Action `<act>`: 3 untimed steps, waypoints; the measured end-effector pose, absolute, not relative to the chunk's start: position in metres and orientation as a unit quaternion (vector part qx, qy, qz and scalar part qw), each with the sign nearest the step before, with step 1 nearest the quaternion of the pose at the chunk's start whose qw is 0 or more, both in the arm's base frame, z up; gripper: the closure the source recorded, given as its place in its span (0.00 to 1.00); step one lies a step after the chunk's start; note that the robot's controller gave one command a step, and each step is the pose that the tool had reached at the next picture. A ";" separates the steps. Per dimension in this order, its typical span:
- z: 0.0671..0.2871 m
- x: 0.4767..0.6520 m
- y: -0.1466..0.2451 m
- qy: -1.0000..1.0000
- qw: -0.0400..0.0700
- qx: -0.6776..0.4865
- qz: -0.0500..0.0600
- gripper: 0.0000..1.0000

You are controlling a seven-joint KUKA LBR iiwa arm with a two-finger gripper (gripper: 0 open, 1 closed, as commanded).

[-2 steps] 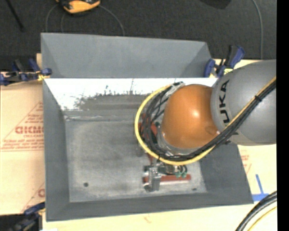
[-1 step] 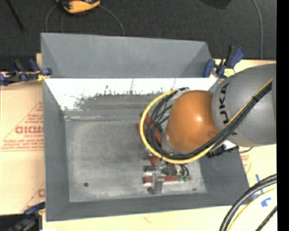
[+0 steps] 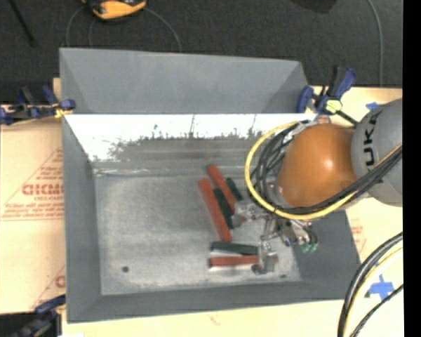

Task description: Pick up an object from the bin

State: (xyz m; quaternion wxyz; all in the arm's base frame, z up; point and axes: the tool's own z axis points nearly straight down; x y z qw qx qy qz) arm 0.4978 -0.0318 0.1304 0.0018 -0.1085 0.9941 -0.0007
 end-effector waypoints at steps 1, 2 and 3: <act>0.073 0.503 -0.061 0.998 0.003 -0.066 0.000 0.00; 0.070 0.505 -0.051 0.997 0.002 -0.082 0.001 1.00; 0.070 0.505 -0.051 0.997 0.002 -0.081 0.001 1.00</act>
Offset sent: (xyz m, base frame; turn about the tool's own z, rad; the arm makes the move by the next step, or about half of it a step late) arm 0.0059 -0.0195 -0.0604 0.0533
